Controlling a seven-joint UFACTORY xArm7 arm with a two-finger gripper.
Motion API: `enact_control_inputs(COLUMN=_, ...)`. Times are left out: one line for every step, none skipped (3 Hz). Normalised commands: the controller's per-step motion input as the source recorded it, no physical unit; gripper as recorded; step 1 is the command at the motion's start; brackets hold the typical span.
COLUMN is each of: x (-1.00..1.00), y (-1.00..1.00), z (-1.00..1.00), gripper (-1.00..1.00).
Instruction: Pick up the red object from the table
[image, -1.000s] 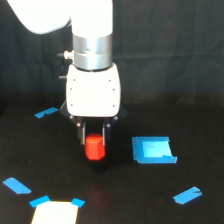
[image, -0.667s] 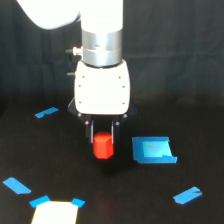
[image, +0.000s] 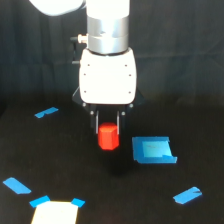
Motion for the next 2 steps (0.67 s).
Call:
enact_control_inputs(x=0.13, y=-0.04, z=1.00, gripper=-0.98)
enact_control_inputs(x=0.03, y=-0.20, z=0.45, gripper=-1.00)
